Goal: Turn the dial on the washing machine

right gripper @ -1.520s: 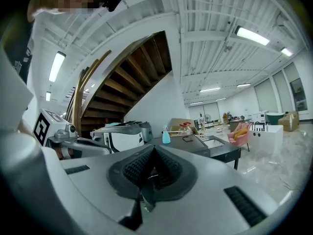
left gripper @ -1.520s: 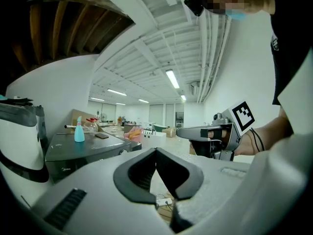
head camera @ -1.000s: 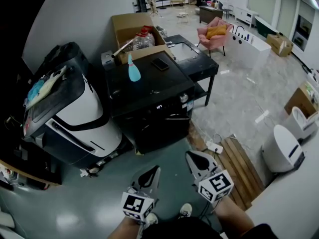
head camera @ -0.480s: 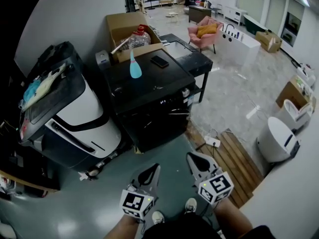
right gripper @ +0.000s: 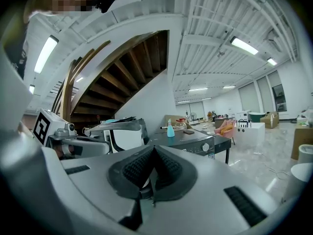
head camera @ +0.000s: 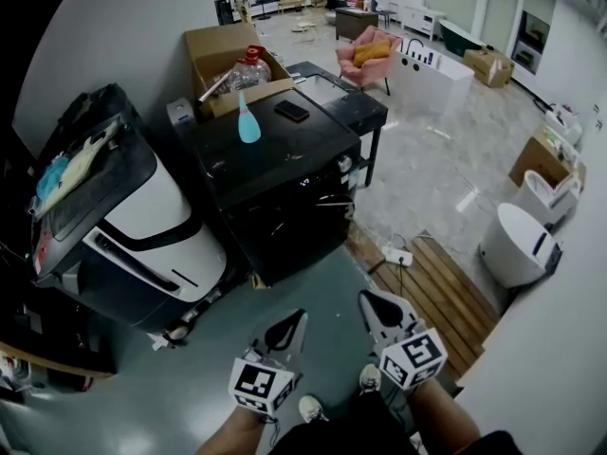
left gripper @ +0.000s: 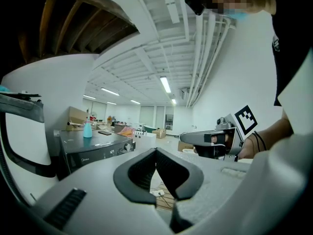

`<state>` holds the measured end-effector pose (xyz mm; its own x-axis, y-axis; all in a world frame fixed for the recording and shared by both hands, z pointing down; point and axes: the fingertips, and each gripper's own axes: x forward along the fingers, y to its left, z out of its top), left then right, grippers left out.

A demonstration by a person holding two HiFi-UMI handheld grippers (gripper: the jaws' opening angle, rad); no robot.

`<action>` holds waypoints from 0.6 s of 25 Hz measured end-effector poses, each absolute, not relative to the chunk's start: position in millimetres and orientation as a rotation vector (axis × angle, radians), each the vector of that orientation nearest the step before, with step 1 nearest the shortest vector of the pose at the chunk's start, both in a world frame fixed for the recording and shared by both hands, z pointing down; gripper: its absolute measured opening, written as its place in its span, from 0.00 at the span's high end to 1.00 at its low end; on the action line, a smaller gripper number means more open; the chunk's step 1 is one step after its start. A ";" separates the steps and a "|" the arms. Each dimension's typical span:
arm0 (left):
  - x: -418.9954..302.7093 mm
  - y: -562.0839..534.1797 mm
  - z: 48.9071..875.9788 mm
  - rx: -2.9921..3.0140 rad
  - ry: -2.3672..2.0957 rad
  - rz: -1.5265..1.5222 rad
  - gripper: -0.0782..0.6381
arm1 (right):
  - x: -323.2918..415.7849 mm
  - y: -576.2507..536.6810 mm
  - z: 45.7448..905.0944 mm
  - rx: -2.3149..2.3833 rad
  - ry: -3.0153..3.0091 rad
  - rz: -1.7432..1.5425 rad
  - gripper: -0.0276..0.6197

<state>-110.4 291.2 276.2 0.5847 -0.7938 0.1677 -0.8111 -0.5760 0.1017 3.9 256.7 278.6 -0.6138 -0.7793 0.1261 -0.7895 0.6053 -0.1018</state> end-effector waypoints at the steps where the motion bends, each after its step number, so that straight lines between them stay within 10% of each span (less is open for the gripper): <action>1: -111.4 295.9 276.6 2.645 -1.342 0.165 0.88 | 3.3 262.1 279.2 1.354 -2.748 0.229 0.96; 15: -133.5 332.4 274.7 2.666 -1.306 0.153 0.88 | -16.4 304.1 274.7 1.405 -2.732 0.205 0.96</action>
